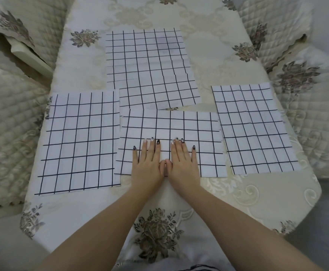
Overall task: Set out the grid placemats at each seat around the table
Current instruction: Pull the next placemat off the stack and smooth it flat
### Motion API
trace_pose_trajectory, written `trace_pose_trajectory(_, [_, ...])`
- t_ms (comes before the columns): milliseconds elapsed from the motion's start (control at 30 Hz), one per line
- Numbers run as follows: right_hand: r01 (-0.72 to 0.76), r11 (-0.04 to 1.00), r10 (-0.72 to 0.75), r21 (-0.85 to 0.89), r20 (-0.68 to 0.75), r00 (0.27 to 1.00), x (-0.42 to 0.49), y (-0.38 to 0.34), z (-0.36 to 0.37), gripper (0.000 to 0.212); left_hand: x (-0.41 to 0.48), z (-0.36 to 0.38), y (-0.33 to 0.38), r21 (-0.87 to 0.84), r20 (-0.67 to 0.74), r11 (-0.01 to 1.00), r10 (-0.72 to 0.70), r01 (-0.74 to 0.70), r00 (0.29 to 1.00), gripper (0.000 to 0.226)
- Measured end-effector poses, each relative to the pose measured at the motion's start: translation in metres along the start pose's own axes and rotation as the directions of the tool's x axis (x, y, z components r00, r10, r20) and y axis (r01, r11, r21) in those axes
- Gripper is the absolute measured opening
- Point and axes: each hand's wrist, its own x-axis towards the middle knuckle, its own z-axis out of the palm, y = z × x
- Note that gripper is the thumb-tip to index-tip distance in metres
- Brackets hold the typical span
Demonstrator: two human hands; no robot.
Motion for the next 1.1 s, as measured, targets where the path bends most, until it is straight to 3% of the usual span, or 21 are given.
trace_pose_trajectory(267, [-0.032,0.997,0.035,-0.072,0.032,0.999,-0.003,0.020,-0.004,0.074,-0.004,-0.003,-0.007,-0.014,0.008,0.997,-0.073,0.073,0.997,0.065])
trace_pose_trajectory(500, [-0.084,0.995,0.088,-0.053,0.085,0.992,-0.012,0.045,-0.011,0.077,-0.012,-0.003,-0.024,-0.005,0.007,0.989,-0.149,0.149,0.989,0.072])
trace_pose_trajectory(867, [-0.116,0.991,0.121,-0.065,0.082,0.989,-0.024,0.075,-0.018,0.076,-0.018,-0.013,-0.042,0.006,0.125,0.980,-0.200,0.201,0.972,0.078])
trace_pose_trajectory(967, [-0.019,1.000,0.019,-0.008,0.061,0.998,-0.027,0.068,-0.023,0.075,-0.019,-0.023,-0.036,-0.107,0.081,0.970,-0.210,0.218,0.974,0.077])
trace_pose_trajectory(1100, [0.293,0.948,-0.284,0.120,-0.087,0.955,-0.036,0.048,-0.025,0.061,-0.030,-0.041,-0.012,-0.460,-0.047,0.878,-0.176,0.135,0.983,0.055])
